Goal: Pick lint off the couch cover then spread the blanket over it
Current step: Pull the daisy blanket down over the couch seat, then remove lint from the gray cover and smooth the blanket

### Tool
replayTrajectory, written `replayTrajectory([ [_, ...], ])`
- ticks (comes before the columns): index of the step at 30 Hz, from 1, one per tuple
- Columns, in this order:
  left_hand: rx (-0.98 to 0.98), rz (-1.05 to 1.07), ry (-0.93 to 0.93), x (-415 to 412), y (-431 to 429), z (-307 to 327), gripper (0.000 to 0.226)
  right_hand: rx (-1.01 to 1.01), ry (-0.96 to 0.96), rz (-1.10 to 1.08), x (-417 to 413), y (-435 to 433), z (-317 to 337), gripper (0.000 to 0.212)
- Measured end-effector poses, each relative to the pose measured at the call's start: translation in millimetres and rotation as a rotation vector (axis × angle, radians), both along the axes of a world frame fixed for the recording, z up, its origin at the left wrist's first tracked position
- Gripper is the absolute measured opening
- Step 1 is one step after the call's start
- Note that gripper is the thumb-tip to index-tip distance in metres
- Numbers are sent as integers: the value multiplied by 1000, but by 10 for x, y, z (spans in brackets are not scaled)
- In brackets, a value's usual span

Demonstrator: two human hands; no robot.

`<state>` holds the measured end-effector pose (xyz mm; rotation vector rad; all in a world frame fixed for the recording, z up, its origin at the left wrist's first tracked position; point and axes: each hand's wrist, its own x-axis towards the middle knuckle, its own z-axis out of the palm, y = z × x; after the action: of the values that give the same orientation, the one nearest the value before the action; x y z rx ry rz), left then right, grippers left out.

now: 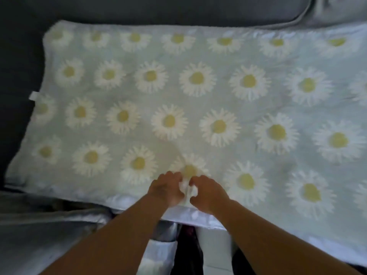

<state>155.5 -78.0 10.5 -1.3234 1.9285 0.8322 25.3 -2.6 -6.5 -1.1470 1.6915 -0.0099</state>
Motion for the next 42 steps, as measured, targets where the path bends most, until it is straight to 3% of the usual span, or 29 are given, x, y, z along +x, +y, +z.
replayTrajectory([
  [7, 34, 118, -11, 1405, -146, -149, 54, -20, 57, 307, 1460, -478, -103, 61],
  [12, -135, -99, -8, 1729, -147, -434, 59, -10, 303, 507, 1916, -588, -332, 74],
  [15, -205, -247, 20, 1772, -220, -514, 42, -80, 354, 551, 1930, -569, -445, 59],
  [18, -106, -336, 49, 1813, -351, -516, 29, -124, 304, 544, 1930, -571, -472, 42],
  [24, 43, -197, 149, 2010, -379, -419, 25, -52, 250, 558, 2077, -610, -386, 29],
  [28, 168, -183, 49, 1987, -433, -396, 31, 14, 201, 587, 2116, -670, -326, 29],
  [31, 243, -226, -40, 1761, -548, -363, 38, 79, 77, 491, 1926, -719, -272, 37],
  [35, 110, -113, 82, 1116, -890, -339, 33, 20, -60, 211, 1097, -969, -242, 35],
  [39, -93, -46, 208, -44, -1381, -351, 33, -152, 88, -41, -280, -1291, -240, 34],
  [42, -116, -13, 281, -1241, -1687, -435, 36, -188, 248, -139, -1564, -1494, -278, 34],
])
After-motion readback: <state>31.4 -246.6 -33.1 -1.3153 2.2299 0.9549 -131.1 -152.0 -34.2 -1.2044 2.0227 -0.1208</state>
